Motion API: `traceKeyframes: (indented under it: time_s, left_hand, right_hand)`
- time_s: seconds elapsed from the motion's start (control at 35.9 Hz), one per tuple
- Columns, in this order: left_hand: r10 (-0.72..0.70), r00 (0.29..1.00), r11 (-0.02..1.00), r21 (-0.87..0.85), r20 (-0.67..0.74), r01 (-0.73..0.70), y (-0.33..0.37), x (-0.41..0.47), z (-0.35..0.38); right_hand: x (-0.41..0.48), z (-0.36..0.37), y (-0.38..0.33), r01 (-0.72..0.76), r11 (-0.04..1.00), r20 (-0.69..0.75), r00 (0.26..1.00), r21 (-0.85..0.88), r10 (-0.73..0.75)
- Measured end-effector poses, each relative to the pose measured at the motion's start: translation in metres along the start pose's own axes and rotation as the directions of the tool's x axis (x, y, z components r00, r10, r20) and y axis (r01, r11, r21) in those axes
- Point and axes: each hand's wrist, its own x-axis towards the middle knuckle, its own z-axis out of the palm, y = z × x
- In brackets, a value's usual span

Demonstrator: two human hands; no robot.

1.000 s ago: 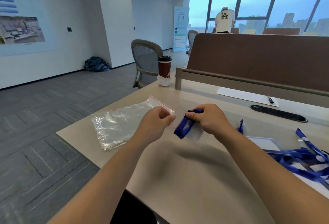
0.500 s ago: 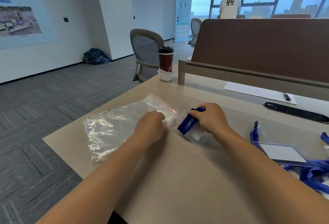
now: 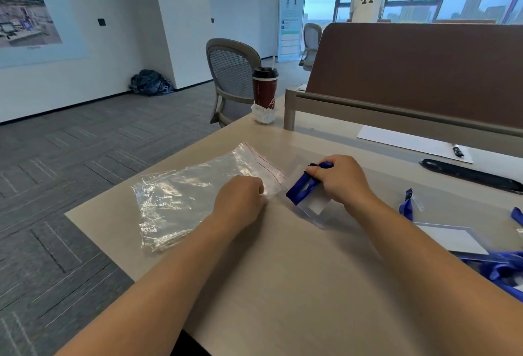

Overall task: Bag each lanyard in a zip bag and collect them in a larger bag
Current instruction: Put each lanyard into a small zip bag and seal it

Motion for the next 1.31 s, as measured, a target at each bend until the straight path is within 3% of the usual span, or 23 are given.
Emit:
traceKeyframes:
  time_s: [0.42,0.61,0.92,1.11,1.31]
  left_hand:
    - [0.038,0.998,0.992,-0.12,-0.058,-0.044,0.008,-0.025,-0.021]
    - [0.169,0.984,0.97,-0.187,0.059,-0.156,0.024,-0.065,-0.036]
    - [0.332,0.91,0.931,-0.241,0.247,-0.274,0.04,-0.122,-0.032]
    - [0.133,0.985,0.947,-0.308,0.114,-0.092,0.066,-0.113,-0.036]
    - [-0.037,0.991,0.971,-0.231,0.129,0.066,0.098,-0.08,-0.022]
  right_hand:
    - [-0.021,-0.031,-0.012,-0.017,0.995,-0.039,0.999,0.095,0.02]
    - [-0.046,-0.059,-0.016,-0.025,0.992,-0.133,0.99,0.125,0.042]
    - [-0.096,-0.07,0.009,-0.094,0.992,-0.152,0.983,0.079,0.105]
    - [-0.107,-0.082,0.025,-0.11,0.99,-0.173,0.977,0.092,0.125]
    - [-0.099,-0.079,0.034,-0.127,0.988,-0.174,0.975,0.091,0.141]
